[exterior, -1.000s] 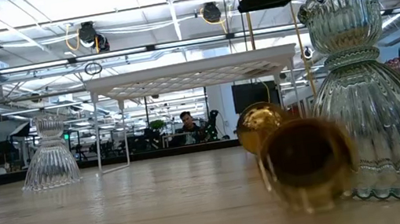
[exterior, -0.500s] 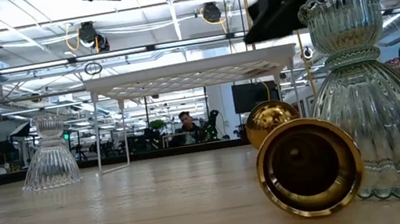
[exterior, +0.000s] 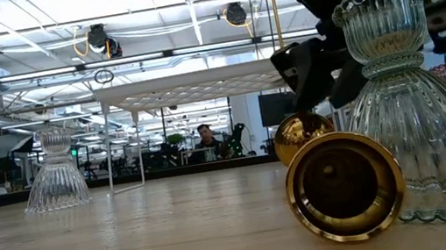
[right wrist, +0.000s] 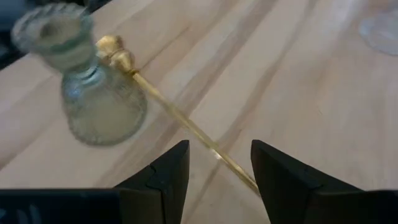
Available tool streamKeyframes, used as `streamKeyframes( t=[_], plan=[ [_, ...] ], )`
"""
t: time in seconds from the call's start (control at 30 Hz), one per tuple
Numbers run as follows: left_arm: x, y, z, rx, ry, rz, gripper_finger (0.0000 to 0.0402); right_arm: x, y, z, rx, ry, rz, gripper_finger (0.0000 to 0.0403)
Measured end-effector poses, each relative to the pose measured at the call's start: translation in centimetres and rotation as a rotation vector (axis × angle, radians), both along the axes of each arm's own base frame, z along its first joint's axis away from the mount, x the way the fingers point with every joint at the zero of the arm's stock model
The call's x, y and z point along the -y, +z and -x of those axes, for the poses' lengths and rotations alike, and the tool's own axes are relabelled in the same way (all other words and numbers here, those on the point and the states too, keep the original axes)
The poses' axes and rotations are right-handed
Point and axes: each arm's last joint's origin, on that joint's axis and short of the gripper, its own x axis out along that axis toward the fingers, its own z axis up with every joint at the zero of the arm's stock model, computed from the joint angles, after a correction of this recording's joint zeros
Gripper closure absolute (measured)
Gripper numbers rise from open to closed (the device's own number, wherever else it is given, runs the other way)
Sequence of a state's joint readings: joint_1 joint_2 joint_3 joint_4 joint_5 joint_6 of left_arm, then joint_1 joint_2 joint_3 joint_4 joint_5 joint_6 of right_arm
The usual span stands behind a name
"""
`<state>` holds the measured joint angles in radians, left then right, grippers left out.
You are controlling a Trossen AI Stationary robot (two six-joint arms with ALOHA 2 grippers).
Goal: Pick & Place candle stick holders
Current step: Put the left gold candle holder on the shelf
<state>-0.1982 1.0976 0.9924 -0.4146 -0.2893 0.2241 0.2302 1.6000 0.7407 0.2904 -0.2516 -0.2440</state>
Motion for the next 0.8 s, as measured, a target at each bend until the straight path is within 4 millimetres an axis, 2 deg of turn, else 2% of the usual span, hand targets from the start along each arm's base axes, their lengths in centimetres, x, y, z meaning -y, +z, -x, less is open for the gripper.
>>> streamKeyframes(
  t=[0.23, 0.4, 0.57, 0.67, 0.8],
  plan=[
    [0.0, 0.0, 0.0, 0.000, 0.000, 0.000, 0.0282, -0.1, -2.2, -0.9, 0.057, 0.125, 0.102, 0.0236],
    [0.0, 0.0, 0.0, 0.002, 0.010, 0.017, 0.0282, 0.8, -3.4, -1.3, 0.067, 0.104, 0.233, 0.0236],
    [0.0, 0.0, 0.0, 0.003, 0.015, 0.027, 0.0282, 1.5, -3.8, -1.4, 0.071, 0.128, 0.280, 0.0240],
    [0.0, 0.0, 0.0, 0.003, 0.015, 0.027, 0.0282, 1.9, -3.8, -1.4, 0.066, 0.120, 0.283, 0.0260],
    [0.0, 0.0, 0.0, 0.003, 0.015, 0.027, 0.0282, 2.1, -3.8, -1.4, 0.059, 0.107, 0.278, 0.0316]
  ],
)
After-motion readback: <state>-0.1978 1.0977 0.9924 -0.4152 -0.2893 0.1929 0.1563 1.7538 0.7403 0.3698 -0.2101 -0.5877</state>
